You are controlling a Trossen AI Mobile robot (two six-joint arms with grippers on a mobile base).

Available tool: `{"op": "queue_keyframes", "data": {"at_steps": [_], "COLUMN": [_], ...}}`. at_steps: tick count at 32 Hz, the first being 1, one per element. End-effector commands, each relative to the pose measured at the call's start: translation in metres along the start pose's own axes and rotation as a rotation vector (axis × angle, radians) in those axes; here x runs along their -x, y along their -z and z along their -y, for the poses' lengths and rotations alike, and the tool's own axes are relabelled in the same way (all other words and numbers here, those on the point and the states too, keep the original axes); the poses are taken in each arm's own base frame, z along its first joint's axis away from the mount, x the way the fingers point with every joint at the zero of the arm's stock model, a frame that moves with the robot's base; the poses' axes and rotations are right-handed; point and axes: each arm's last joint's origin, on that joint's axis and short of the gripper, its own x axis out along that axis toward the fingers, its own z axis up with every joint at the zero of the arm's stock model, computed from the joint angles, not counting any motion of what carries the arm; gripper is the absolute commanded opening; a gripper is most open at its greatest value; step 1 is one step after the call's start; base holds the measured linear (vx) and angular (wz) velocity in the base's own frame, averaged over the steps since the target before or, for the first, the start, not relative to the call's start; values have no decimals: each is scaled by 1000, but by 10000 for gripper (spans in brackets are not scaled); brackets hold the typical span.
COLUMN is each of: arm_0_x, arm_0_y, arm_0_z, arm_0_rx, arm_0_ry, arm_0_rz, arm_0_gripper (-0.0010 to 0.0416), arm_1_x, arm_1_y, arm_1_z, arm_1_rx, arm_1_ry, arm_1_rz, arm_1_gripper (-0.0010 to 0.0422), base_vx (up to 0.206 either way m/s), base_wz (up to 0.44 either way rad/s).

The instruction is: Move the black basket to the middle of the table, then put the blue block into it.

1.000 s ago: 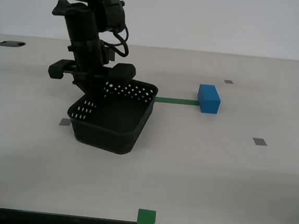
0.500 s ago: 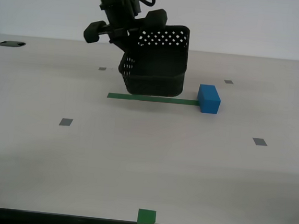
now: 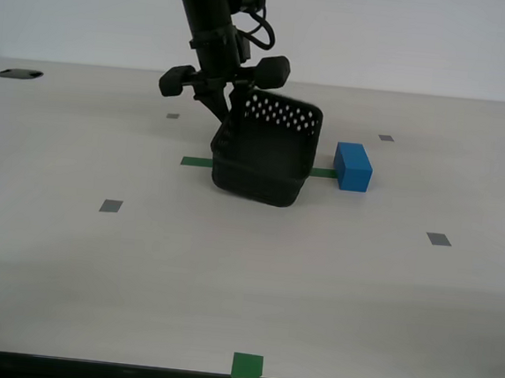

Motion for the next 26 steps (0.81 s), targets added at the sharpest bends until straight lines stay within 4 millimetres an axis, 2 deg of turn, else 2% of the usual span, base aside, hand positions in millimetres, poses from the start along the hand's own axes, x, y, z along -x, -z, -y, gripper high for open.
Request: {"op": "queue_keyframes", "data": {"at_steps": [1,3,6,8,9,13,16,18,19,20,21,22,23,24,25,26], "arm_0_x": [0,0,0,0,0,0,1,1,2,2,3,3,6,6,8,8], "arm_0_y": [0,0,0,0,0,3,5,5,2,1,-4,-6,-13,-16,-23,-25], "arm_0_z": [0,0,-1,-2,-3,-4,-10,-13,-18,-20,-24,-24,-26,-26,-27,-27], "arm_0_rx": [1,-3,-30,-31,-38,-50,-59,-57,-45,-38,-21,-22,-20,-21,-48,-65], "arm_0_ry": [-2,-2,-36,-76,-108,-113,-168,-189,-212,-219,-238,-240,-252,-252,-253,-250], "arm_0_rz": [2,0,-1,0,-1,-35,-61,-85,-150,-173,-246,-266,-310,-317,-328,-333], "arm_0_gripper": [0,0,1,1,1,1,1,1,1,2,1,2,5,7,21,29], "arm_1_x": [1,1,8,16,28,65,106,125,144,150,167,171,186,188,201,202], "arm_1_y": [0,0,-4,-8,-16,-33,-49,-54,-60,-61,-62,-62,-59,-59,-57,-57], "arm_1_z": [-1,-1,0,1,2,2,0,-3,-11,-13,-23,-27,-37,-41,-52,-57], "arm_1_rx": [2,8,9,-4,-39,-98,-147,-147,-158,-160,-151,-143,-121,-111,-91,-81], "arm_1_ry": [1,0,1,1,4,-53,-192,-265,-312,-316,-324,-327,-334,-338,-349,-352], "arm_1_rz": [-5,-4,-1,3,21,77,189,234,281,290,310,313,327,330,340,342], "arm_1_gripper": [119,171,224,237,240,221,189,176,164,160,151,149,142,140,131,127], "base_vx": [0,0,0,0,0,0,0,0,0,0,0,0,0,0,0,0], "base_wz": [0,0,0,0,0,0,0,0,0,0,0,0,0,0,0,0]}}
